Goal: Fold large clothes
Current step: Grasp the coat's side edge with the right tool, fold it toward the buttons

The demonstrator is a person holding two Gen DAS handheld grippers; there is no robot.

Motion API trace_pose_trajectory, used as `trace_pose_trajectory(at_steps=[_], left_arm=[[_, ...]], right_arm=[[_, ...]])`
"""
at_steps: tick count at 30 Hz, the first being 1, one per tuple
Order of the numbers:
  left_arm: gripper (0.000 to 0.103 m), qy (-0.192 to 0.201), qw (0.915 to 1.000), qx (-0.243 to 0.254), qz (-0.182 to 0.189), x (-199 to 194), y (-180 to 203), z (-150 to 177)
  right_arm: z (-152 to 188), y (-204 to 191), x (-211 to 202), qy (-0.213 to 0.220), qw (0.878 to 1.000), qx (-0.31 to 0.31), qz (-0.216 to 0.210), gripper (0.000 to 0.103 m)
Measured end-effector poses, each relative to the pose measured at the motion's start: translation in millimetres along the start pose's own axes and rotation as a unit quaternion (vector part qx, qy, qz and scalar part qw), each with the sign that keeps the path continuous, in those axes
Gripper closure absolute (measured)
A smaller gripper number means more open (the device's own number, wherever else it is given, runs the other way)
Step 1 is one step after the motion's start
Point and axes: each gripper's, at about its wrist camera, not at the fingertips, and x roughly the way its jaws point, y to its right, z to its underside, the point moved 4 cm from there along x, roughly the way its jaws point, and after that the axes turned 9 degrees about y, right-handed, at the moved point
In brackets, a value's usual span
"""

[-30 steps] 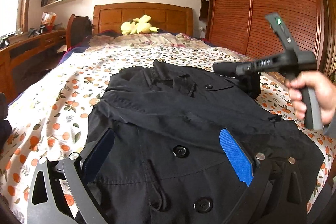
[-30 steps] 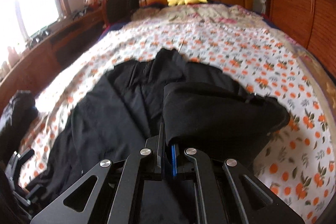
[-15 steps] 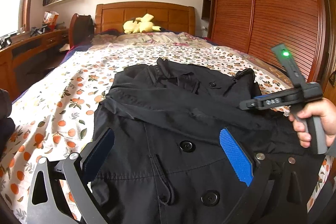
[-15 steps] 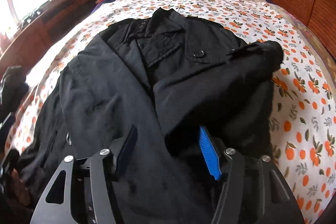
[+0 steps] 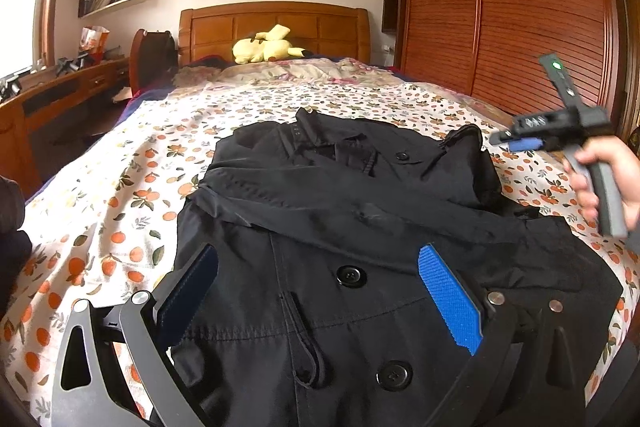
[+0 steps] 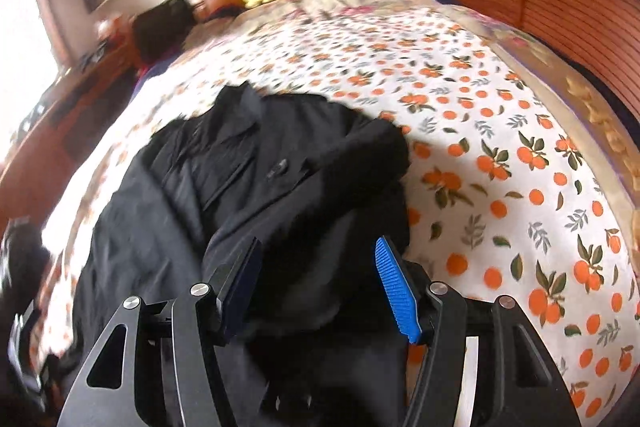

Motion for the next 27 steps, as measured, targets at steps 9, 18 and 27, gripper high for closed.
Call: trace_pose_trajectory(at_steps=[9, 18, 27], left_arm=[[0.002, 0.001, 0.9997, 0.018, -0.016, -17.6, 0.2, -0.5], [0.002, -0.001, 0.9993, 0.023, -0.029, -29.3, -11.1, 2.5], [0.002, 0.009, 0.9991, 0.013, -0.038, -39.6, -19.9, -3.0]], right_arm=[[-14.3, 16.5, 52.9, -0.019, 0.998, 0.042, 0.029, 0.053], [-31.4, -10.4, 19.3, 0.042, 0.999, -0.014, -0.019, 0.096], [3.8, -114.5, -53.7, 0.067, 0.982, -0.124, -0.123, 0.096]])
